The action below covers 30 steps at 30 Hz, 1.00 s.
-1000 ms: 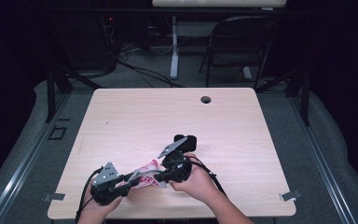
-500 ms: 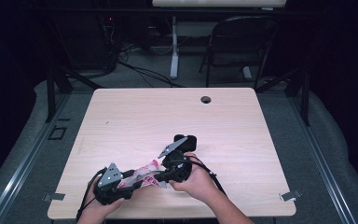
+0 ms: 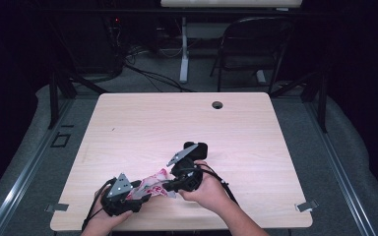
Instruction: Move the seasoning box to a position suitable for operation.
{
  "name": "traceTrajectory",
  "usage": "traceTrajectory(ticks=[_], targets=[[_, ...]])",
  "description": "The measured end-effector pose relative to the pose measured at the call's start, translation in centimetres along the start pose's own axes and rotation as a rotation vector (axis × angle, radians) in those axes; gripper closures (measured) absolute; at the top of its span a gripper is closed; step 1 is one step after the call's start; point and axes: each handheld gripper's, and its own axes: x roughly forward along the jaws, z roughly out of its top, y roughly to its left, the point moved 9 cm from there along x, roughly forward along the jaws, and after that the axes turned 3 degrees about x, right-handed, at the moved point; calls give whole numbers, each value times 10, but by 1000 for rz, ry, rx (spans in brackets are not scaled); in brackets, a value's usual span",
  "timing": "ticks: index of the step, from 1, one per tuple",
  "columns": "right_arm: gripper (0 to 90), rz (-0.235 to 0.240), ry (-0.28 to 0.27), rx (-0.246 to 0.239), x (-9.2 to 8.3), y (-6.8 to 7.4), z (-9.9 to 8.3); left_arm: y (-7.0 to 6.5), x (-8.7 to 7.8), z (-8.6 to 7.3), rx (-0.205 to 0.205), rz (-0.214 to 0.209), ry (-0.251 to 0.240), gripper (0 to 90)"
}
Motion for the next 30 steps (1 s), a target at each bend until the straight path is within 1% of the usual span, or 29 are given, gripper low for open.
traceTrajectory(ticks=[1, 4, 6, 7, 9, 11, 12, 13, 14, 16, 17, 19, 21, 23, 25, 26, 27, 29, 30], targets=[[900, 2, 2, -2, 0, 0, 0, 0, 0, -1, -5, -9, 2, 371], [900, 3, -5, 3, 0, 1, 2, 0, 1, -2, -8, -20, -6, 347], [900, -1, 7, -13, 0, 0, 3, 1, 2, -4, -2, -28, -8, 331], [900, 1, 1, -12, 0, 1, 3, 1, 3, -4, -3, -33, -8, 322], [900, -1, -2, -11, 0, 1, 5, 2, 4, -6, -2, -35, -9, 305], [900, -4, 9, -26, -1, 1, 5, 4, 4, -7, -8, -34, -13, 303], [900, -4, 17, -32, -2, 1, 5, 5, 5, -8, -8, -35, -11, 298], [900, 0, 1, -23, -1, 2, 6, 5, 5, -8, -11, -35, -8, 290], [900, 0, 0, -24, -1, 2, 6, 6, 6, -9, -5, -31, -4, 281], [900, 4, 2, -29, -1, 2, 6, 7, 7, -11, -11, -33, 6, 275], [900, 3, 13, -38, -2, 1, 6, 7, 8, -13, -15, -35, 11, 274], [900, 5, -1, -32, -2, 2, 7, 6, 11, -15, -12, -39, 30, 273], [900, 2, 11, -40, -4, 1, 7, 7, 13, -17, 2, -38, 40, 273], [900, 5, 5, -41, -4, 1, 8, 6, 16, -19, -3, -43, 46, 273], [900, 6, 7, -40, -4, 0, 8, 6, 19, -20, 2, -42, 55, 276], [900, 5, 4, -43, -4, 0, 9, 7, 19, -21, 6, -33, 55, 277], [900, 6, -6, -35, -4, 0, 10, 7, 20, -22, 4, -33, 58, 288], [900, 2, 3, -40, -4, 0, 9, 7, 21, -23, -11, -40, 56, 289], [900, 2, 3, -43, -4, 0, 10, 7, 21, -23, -12, -42, 56, 295]])
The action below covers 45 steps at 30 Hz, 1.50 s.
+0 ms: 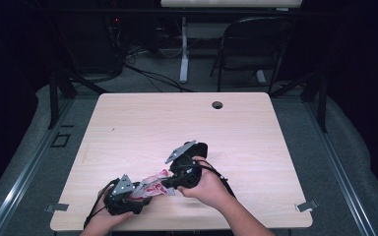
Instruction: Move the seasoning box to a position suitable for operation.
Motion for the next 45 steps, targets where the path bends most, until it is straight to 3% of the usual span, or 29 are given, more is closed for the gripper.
traceTrajectory(ticks=[9, 18, 34, 38, 45], targets=[[900, 0, -6, -7, 0, 2, 3, 1, 5, -1, 2, 0, 10, 323], [900, -11, -9, -22, -2, 3, 5, 0, 7, -1, -15, -36, -11, 336], [900, -14, -34, -29, -3, 7, 8, -1, 10, 0, -18, -32, -10, 351], [900, -17, -25, -34, -4, 5, 8, -2, 10, 0, -5, -40, -8, 377], [900, -21, -28, -33, -5, 4, 8, -1, 11, 0, 38, -5, -5, 458]])
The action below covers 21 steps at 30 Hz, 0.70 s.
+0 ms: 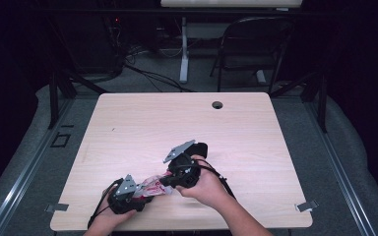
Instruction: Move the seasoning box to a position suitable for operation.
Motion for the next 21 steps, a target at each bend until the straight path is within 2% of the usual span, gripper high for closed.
traceTrajectory(ticks=[8, 21], targets=[[900, -1, -9, 5, 0, 0, 0, -1, 0, 1, 9, 13, 5, 519], [900, 0, -19, 9, -3, -1, 0, 0, -4, 4, 11, 37, 13, 541]])
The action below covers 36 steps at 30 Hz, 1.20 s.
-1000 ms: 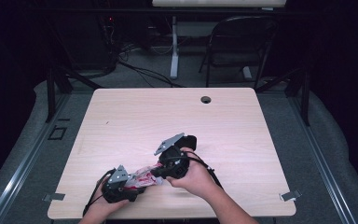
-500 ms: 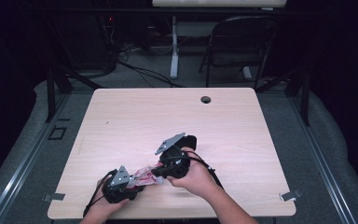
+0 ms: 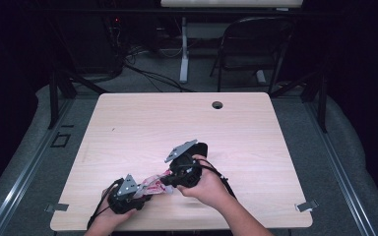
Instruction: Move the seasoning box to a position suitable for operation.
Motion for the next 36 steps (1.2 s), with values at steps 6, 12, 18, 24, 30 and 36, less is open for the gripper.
traceTrajectory(ticks=[6, 12, 18, 24, 30, 36], targets=[[900, 5, -16, 6, -1, 0, 2, 2, -1, 3, -3, 5, -7, 544], [900, 10, -35, 7, -5, -2, 5, 5, -6, 9, -11, 32, -16, 556], [900, 10, -59, 15, -12, -4, 9, 6, -10, 17, 2, 76, -20, 566], [900, 3, -74, 19, -18, -7, 9, 6, -10, 24, 9, 96, -16, 572], [899, -8, -78, 25, -23, -12, 9, 7, -9, 30, 15, 100, -15, 580], [879, -22, -98, 32, -29, -17, 11, 9, -7, 38, 15, 104, -23, 590]])
